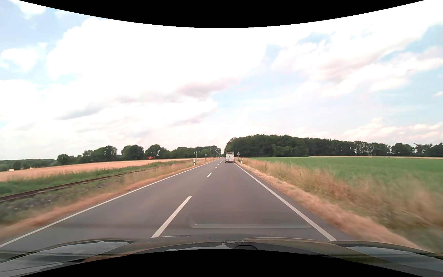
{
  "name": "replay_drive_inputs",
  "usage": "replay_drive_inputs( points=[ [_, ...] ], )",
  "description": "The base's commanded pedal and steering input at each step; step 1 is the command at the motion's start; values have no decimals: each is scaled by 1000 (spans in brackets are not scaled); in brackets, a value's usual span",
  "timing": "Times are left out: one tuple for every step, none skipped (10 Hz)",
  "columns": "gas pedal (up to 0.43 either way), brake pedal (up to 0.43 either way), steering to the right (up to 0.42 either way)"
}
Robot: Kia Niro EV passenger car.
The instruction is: Follow the waypoints while adhering to traffic rules and regulations
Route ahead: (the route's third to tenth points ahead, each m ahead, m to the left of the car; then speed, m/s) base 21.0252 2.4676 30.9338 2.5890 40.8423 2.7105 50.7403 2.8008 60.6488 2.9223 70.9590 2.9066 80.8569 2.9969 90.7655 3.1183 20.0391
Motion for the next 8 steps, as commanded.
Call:
replay_drive_inputs(
  points=[
    [177,0,-12],
    [177,0,-13],
    [177,0,-13],
    [177,0,-13],
    [189,0,-12],
    [189,0,-11],
    [189,0,-8],
    [189,0,1]
  ],
)
